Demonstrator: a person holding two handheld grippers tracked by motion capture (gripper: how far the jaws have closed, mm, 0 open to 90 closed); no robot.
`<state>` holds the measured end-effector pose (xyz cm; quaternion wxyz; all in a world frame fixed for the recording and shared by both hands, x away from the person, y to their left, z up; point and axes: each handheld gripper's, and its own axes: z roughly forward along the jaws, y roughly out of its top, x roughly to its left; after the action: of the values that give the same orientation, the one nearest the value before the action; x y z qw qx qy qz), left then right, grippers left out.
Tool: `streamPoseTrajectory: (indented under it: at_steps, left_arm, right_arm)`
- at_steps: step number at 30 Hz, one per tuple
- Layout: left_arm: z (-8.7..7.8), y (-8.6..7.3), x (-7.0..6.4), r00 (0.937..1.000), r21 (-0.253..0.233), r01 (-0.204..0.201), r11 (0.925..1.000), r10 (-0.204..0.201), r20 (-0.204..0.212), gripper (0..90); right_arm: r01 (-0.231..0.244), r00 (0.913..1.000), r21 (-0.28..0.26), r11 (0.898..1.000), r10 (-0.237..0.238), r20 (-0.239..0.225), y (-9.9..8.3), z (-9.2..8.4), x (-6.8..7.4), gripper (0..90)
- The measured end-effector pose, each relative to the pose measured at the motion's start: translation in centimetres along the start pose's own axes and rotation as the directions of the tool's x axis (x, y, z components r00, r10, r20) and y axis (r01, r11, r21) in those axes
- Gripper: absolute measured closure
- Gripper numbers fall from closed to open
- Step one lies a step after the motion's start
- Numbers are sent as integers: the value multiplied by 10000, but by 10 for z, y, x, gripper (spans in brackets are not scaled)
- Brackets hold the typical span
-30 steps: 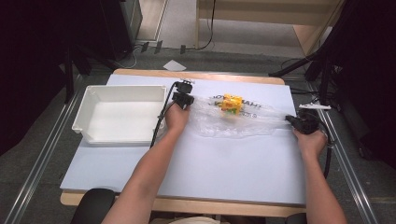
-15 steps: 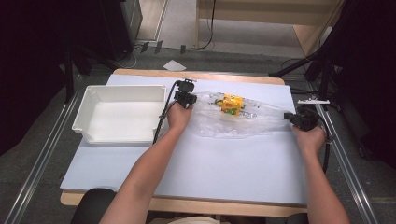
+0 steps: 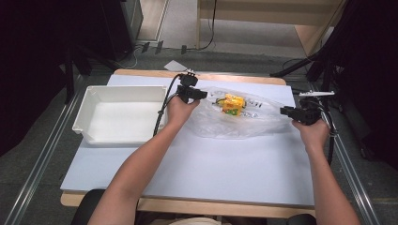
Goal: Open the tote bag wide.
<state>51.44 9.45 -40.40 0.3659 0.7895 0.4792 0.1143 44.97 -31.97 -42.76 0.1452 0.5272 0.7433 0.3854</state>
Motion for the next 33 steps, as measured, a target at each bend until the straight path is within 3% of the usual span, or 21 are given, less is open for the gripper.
streamPoseTrajectory:
  at_steps: [5,9,13,15,17,27,33]
  left_arm:
    - [-16,7,-11,9989,-362,-389,9986,399,265,592]
    - [-26,12,-19,9965,-384,-648,9972,667,496,598]
    - [-31,15,-30,9933,-382,-855,9956,882,749,720]
    - [-31,15,-35,9917,-377,-944,9948,973,841,828]
    - [-29,13,-39,9912,-326,-924,9952,951,925,900]
    - [-2,-9,-51,9934,216,-725,9971,703,904,900]
    - [8,-21,-50,9935,299,-348,9989,314,1092,900]
  right_arm:
    - [454,9984,-182,9988,-460,-323,14,-10,16,715]
    - [922,9945,-337,9952,-937,-465,28,-14,32,752]
    - [1322,9890,-474,9901,-1350,-606,41,-13,47,833]
    - [1411,9876,-468,9889,-1439,-628,47,-10,53,873]
    - [1506,9856,-469,9875,-1537,-712,53,-3,58,900]
    - [1972,9736,-450,9793,-2010,-1077,66,44,79,900]
    - [1861,9768,-93,9825,-1860,-1064,61,72,80,900]
